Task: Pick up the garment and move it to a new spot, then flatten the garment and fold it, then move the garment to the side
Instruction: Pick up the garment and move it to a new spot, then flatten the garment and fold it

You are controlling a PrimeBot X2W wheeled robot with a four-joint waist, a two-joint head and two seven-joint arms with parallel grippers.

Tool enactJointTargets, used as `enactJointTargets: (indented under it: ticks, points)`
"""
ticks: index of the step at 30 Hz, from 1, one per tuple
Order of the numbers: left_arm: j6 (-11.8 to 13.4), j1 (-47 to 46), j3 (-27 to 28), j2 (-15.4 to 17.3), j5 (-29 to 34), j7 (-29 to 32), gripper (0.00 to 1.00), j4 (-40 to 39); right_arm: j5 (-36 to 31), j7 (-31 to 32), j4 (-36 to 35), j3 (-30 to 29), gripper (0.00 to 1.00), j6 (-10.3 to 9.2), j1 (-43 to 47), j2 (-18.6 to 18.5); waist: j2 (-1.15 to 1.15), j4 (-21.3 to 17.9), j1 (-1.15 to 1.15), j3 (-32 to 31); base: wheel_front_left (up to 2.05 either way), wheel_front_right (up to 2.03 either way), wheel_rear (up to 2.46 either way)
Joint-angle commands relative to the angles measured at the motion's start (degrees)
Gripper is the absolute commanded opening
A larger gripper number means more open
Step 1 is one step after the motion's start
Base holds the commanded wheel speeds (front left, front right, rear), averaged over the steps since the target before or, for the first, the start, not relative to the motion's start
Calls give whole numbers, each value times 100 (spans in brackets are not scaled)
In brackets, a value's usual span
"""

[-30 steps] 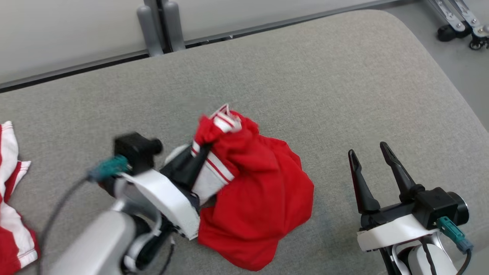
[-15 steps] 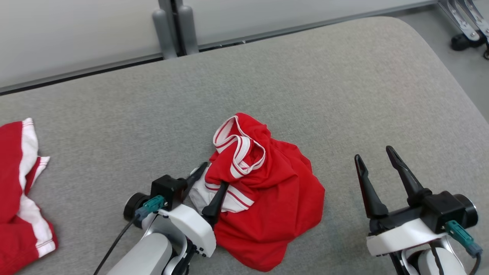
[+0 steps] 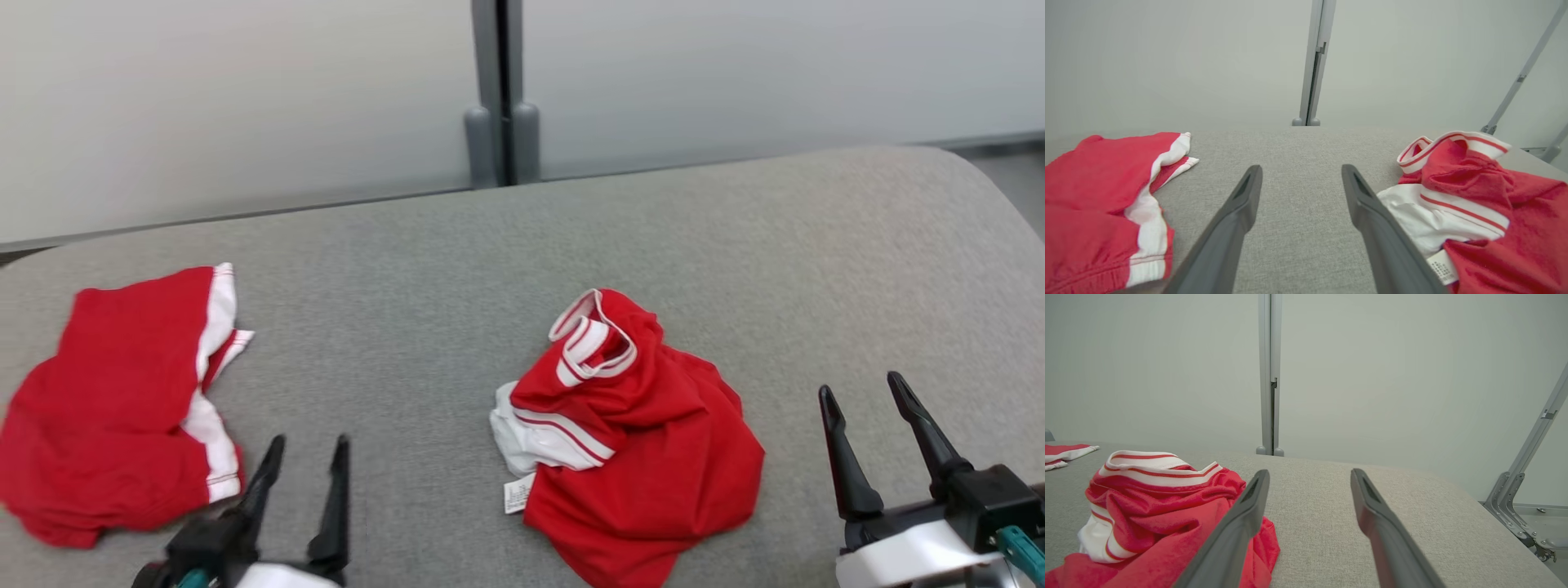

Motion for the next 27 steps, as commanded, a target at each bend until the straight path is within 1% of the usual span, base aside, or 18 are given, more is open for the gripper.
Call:
enactJointTargets:
  ticks: [1, 5, 9, 13, 15, 21, 27]
  points:
    - [-80, 208, 226, -2, 147, -9, 100, -90, 2, -28, -12, -39, 100, -1, 90, -28, 0, 207, 0, -175, 0, 0, 0]
    - [-515, 768, 950, -236, 478, -11, 100, -290, 15, -28, 10, -156, 100, -1, 287, -9, 0, 384, 0, -302, 0, 0, 0]
    - [-992, 1037, 1530, -501, 797, -10, 100, -281, 55, -28, 67, -260, 100, -1, 371, 19, 0, 441, 0, -354, 0, 0, 0]
    - [-1319, 1102, 1963, -718, 1063, -10, 100, -218, 78, -28, 139, -372, 100, -1, 430, 41, 0, 449, 0, -377, 0, 0, 0]
    - [-1410, 1070, 2097, -802, 1176, -11, 100, -191, 79, -28, 160, -377, 100, -1, 426, 49, 0, 438, 0, -385, 0, 0, 0]
    - [-1539, 972, 2299, -932, 1327, -11, 100, -148, 112, -28, 200, -357, 100, -1, 421, 53, 0, 405, 0, -383, 0, 0, 0]
    - [-1592, 969, 2357, -990, 1414, -11, 100, -100, 147, -28, 216, -324, 100, -1, 375, 54, 0, 374, 0, -366, 0, 0, 0]
